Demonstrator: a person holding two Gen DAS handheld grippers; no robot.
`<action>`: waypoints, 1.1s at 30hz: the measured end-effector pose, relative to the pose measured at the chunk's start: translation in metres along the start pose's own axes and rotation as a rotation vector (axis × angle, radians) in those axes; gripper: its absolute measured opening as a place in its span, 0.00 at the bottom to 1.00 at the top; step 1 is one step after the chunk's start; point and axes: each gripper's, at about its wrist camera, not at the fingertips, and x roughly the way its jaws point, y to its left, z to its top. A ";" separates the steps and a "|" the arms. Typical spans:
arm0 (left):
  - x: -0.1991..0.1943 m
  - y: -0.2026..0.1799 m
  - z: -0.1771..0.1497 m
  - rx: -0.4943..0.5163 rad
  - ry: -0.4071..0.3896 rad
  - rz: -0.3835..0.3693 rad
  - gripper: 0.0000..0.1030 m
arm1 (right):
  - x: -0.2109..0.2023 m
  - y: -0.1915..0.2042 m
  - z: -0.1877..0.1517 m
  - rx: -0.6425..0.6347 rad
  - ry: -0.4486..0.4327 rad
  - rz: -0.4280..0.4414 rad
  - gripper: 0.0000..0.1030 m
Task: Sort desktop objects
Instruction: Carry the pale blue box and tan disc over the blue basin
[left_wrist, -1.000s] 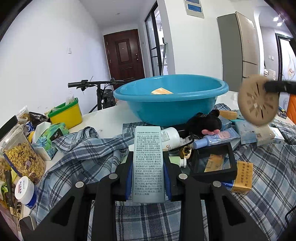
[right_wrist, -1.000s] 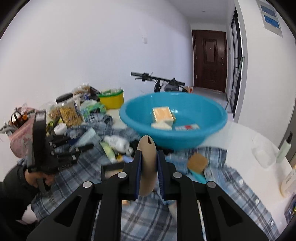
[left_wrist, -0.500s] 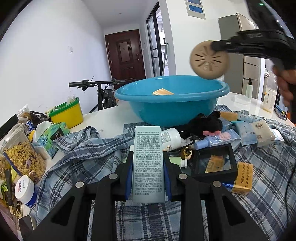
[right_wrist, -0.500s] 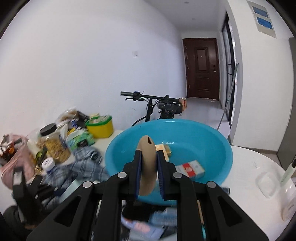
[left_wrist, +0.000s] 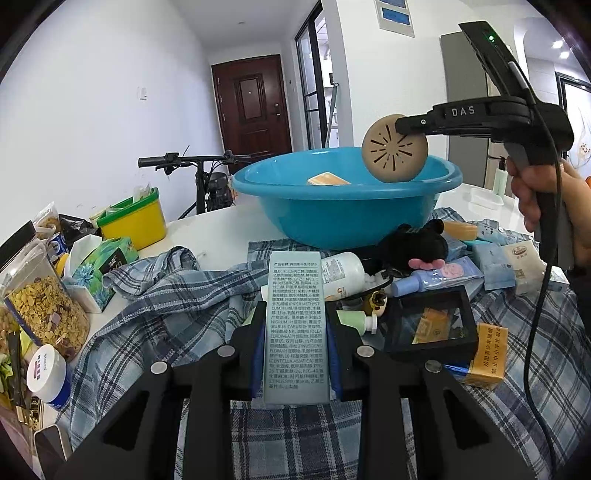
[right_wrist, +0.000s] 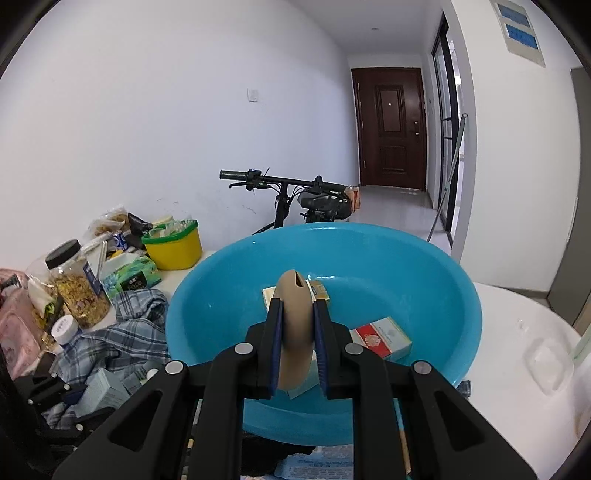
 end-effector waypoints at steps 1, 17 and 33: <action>0.000 -0.001 0.000 0.003 -0.002 0.001 0.29 | -0.001 0.000 0.000 0.002 -0.005 0.000 0.14; -0.006 -0.003 0.000 0.012 -0.029 0.026 0.29 | -0.004 -0.005 -0.004 0.028 -0.032 -0.006 0.14; -0.030 0.004 0.093 -0.064 -0.136 -0.019 0.29 | -0.017 -0.032 -0.004 0.095 -0.071 -0.026 0.14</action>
